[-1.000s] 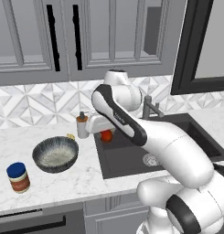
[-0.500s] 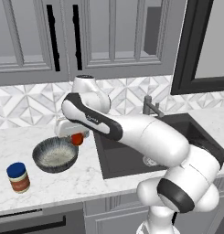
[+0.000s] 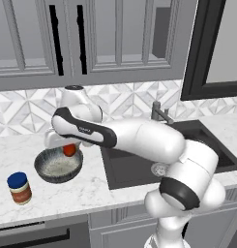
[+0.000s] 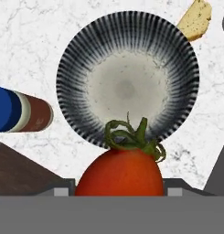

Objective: Pick the tomato from the sink and place it in the bowl. Then pick the bowl and place it in the microwave. Then close the microwave door and press the start button.

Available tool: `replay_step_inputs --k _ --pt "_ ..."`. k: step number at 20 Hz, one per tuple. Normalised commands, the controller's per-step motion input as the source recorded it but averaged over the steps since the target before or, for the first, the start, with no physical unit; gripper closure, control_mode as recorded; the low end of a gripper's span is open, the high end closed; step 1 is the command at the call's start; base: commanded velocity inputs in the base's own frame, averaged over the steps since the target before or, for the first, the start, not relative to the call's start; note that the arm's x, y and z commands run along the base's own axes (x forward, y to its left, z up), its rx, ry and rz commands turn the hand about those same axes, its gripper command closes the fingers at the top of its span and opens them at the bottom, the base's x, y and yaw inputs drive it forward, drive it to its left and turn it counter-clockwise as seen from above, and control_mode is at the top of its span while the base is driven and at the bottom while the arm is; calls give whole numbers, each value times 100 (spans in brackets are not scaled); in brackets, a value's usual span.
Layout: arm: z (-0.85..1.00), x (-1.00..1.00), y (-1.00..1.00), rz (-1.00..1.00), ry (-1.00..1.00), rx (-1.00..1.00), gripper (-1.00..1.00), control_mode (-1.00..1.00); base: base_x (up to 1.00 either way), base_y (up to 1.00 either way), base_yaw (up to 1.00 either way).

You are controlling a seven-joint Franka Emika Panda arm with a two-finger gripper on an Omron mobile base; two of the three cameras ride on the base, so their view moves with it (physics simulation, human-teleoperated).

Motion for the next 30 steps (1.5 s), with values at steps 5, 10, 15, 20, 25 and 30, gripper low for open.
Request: replay_step_inputs --k 5,10,15,20,25,30 --pt "-29 29 16 -5 0 -3 100 -100 0 0 0" --pt "-45 33 18 -4 -1 0 100 -100 0 0 0" --pt "-38 37 25 -5 0 -1 100 -100 0 0 0" --pt "-44 29 23 -4 0 -1 100 -100 0 0 0" --pt "-41 22 26 -5 0 0 100 -100 0 0 0" --pt "-32 1 2 -5 0 -1 100 -100 0 0 0"
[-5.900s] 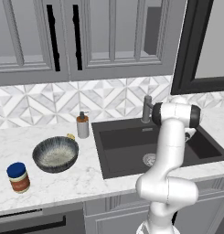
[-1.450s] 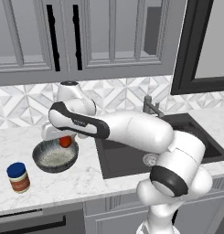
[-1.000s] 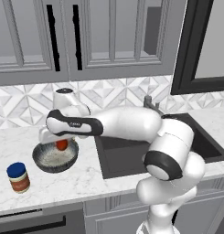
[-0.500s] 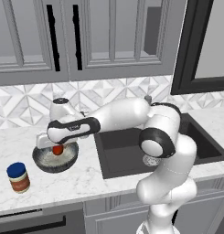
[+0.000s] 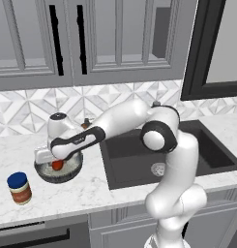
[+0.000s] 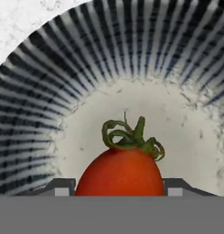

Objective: Pick the tomato from the sink and place it in the bowl. Then pick the bowl and place it in the microwave. Then close the microwave door and press the start button.

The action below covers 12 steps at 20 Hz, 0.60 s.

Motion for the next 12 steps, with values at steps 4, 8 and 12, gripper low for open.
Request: replay_step_inputs --k 4,8,12 --pt "-30 13 11 -6 0 -1 100 -100 0 0 0" --pt "-28 27 10 -5 0 -1 -100 -100 0 0 0" --pt "-17 12 1 -2 0 0 -100 -100 0 0 0"
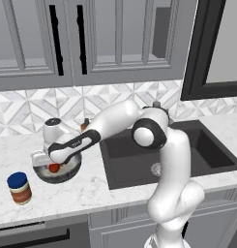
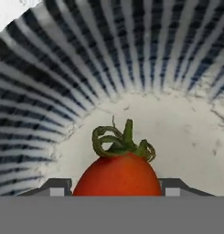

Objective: Pick the tomato from the sink and place it in the bowl. Then pick the bowl and place it in the microwave. Then close the microwave door and press the start button.

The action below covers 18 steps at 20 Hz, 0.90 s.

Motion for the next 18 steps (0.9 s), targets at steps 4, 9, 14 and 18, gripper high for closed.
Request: replay_step_inputs --k 4,9,14,18 --pt "16 -4 0 0 -2 0 -100 -100 0 0 0" --pt "42 -21 -18 -2 -9 1 -100 -100 0 0 0" --pt "34 -31 -72 -1 -5 2 -100 -100 0 0 0" --pt "18 -8 -75 0 0 3 -100 -100 0 0 0"
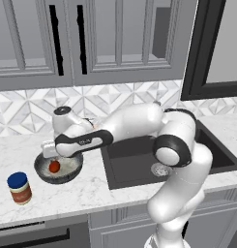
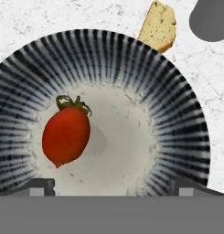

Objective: Pick the tomato from the sink and place it in the bowl. Then pick the bowl and place it in the microwave. Then close the microwave door and press the start button.

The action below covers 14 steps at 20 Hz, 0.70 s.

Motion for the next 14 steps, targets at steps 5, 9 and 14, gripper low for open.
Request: replay_step_inputs --k 5,9,14 --pt "13 0 -62 0 0 5 -100 -100 0 0 0" --pt "-2 0 -21 0 0 11 -100 -100 0 0 0" --pt "-16 10 -4 0 0 6 -100 -100 0 0 0"
